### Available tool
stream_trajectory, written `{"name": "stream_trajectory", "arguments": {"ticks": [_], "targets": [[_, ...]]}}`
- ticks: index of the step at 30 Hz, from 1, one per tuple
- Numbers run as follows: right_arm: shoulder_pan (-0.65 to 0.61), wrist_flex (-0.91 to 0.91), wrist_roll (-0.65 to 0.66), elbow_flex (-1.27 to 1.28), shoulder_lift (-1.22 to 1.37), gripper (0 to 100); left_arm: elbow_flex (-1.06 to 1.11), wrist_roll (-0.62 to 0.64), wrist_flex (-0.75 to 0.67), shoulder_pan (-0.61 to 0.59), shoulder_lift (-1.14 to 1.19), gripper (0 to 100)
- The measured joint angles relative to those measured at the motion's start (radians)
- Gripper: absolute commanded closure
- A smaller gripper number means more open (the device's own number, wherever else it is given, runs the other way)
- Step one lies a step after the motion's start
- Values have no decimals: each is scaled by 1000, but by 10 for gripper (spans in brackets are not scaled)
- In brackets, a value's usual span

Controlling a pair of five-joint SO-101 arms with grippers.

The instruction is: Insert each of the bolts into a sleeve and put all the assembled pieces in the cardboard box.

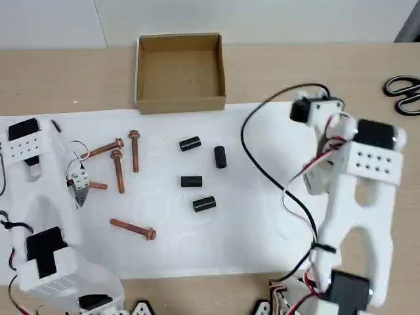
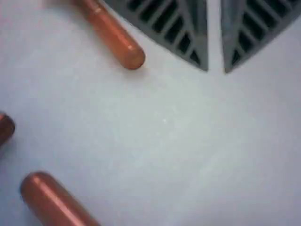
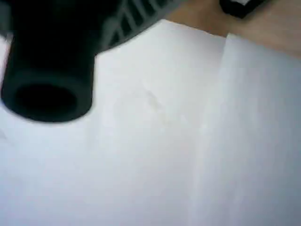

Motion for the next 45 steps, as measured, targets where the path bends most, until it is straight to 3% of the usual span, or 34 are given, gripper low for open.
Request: {"name": "stream_trajectory", "arguments": {"ticks": [8,19,28,34,45], "targets": [[87,3,0,114,-104,995,-15,163,-69,-2,0,993],[109,6,0,144,-137,995,-15,595,-152,37,0,992],[109,6,-35,144,-138,995,-15,638,-307,41,0,982],[109,6,-37,144,-138,995,-15,657,-318,41,0,851],[109,6,-37,144,-138,995,34,712,-322,41,0,844]]}}
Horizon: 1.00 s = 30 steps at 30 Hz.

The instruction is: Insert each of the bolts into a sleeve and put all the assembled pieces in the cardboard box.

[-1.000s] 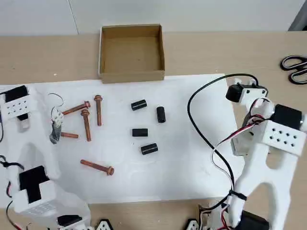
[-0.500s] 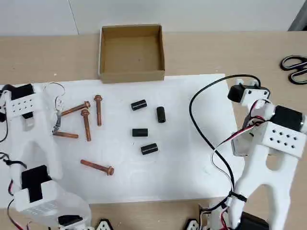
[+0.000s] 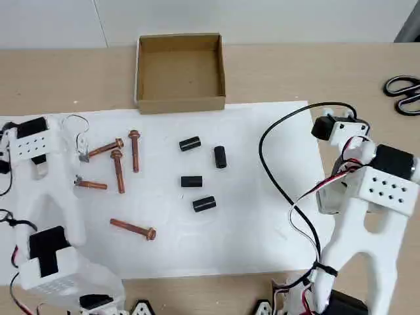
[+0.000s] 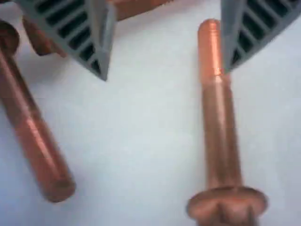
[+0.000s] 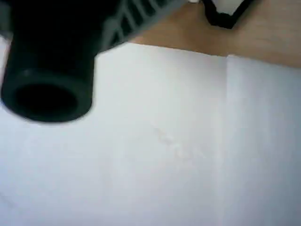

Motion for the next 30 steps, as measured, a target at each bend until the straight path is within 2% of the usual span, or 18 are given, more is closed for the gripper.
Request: {"name": "stream_trajectory", "arguments": {"ticks": [17,30], "targets": [[0,0,0,0,0,995,40,40,-77,-41,3,844],[0,0,0,46,0,995,25,38,-78,-49,184,844]]}}
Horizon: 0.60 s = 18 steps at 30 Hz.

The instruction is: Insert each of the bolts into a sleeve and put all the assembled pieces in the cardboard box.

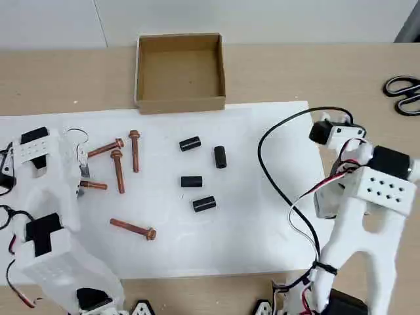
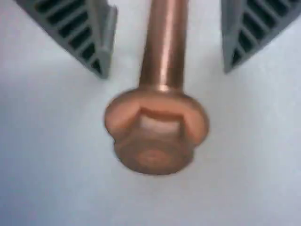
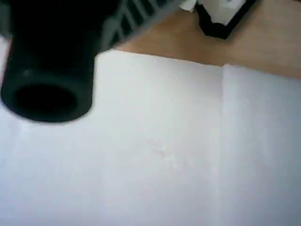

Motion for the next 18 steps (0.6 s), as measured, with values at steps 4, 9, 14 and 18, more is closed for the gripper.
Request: {"name": "stream_trajectory", "arguments": {"ticks": [4,9,14,18], "targets": [[0,0,0,2,0,995,6,0,-26,-17,0,844],[0,0,0,2,0,995,11,-28,-81,-40,3,844],[0,0,0,2,0,995,11,-41,-106,-52,5,844],[0,0,0,2,0,995,9,-41,-106,-52,17,858]]}}
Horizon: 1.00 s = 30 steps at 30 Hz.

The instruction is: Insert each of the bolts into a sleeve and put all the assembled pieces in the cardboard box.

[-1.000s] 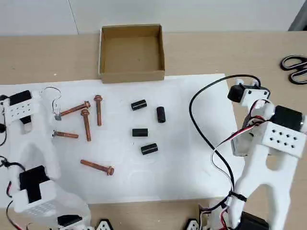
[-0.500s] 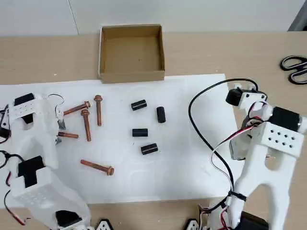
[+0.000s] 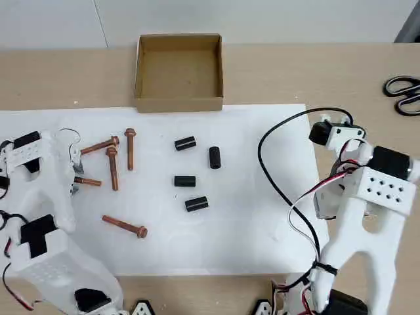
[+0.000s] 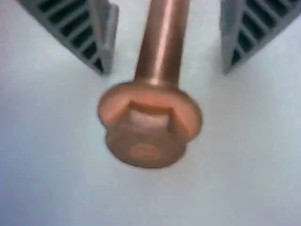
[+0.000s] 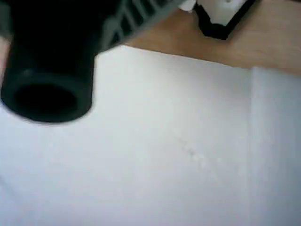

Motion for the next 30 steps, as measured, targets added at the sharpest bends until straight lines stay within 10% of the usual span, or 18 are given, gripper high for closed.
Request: {"name": "stream_trajectory", "arguments": {"ticks": [16,30], "targets": [[0,0,0,0,0,995,-104,-71,71,2,55,994],[0,0,0,0,0,995,-497,-129,494,-12,112,994]]}}
